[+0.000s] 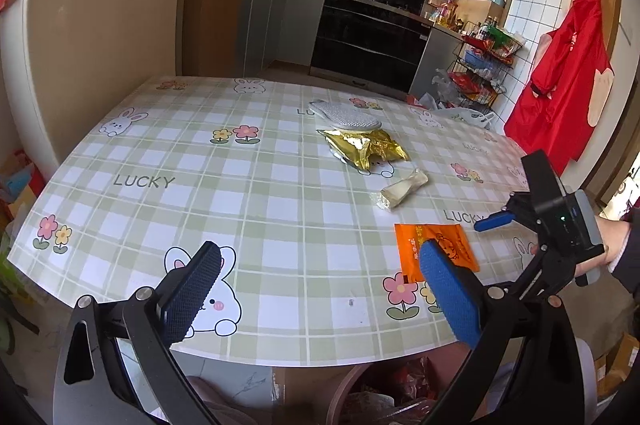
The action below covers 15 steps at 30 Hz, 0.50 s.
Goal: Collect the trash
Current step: 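Move the right gripper down to the orange sachet on the table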
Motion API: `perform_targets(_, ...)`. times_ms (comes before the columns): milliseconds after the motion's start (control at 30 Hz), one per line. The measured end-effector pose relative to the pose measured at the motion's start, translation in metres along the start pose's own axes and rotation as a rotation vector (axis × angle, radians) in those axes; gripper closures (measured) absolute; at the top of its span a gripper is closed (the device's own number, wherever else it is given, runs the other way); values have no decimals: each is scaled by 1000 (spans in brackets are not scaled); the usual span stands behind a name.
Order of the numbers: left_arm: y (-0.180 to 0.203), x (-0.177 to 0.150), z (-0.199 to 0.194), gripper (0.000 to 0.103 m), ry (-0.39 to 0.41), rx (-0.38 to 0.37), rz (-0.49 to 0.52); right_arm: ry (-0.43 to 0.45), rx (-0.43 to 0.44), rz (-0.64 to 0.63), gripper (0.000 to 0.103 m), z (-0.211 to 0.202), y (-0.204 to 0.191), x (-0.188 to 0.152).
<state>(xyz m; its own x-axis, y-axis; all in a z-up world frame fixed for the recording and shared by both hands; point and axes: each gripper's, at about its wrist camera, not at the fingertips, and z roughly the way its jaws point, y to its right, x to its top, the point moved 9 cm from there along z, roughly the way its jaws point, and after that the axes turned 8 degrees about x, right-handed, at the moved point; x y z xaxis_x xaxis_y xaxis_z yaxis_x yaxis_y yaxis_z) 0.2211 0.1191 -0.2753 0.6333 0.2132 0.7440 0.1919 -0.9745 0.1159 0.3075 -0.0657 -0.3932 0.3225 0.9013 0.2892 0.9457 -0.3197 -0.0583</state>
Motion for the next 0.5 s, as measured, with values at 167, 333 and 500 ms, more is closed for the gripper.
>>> perform_targets(167,-4,-11,16,6,-47,-29,-57,-52,54,-72,6,18,2,22)
perform_targets(333,-9,-17,25,6,-69,-25,-67,-54,77,-39,6,25,18,41)
perform_targets(500,-15,-23,30,6,-83,-28,-91,-78,80,-83,6,27,20,54)
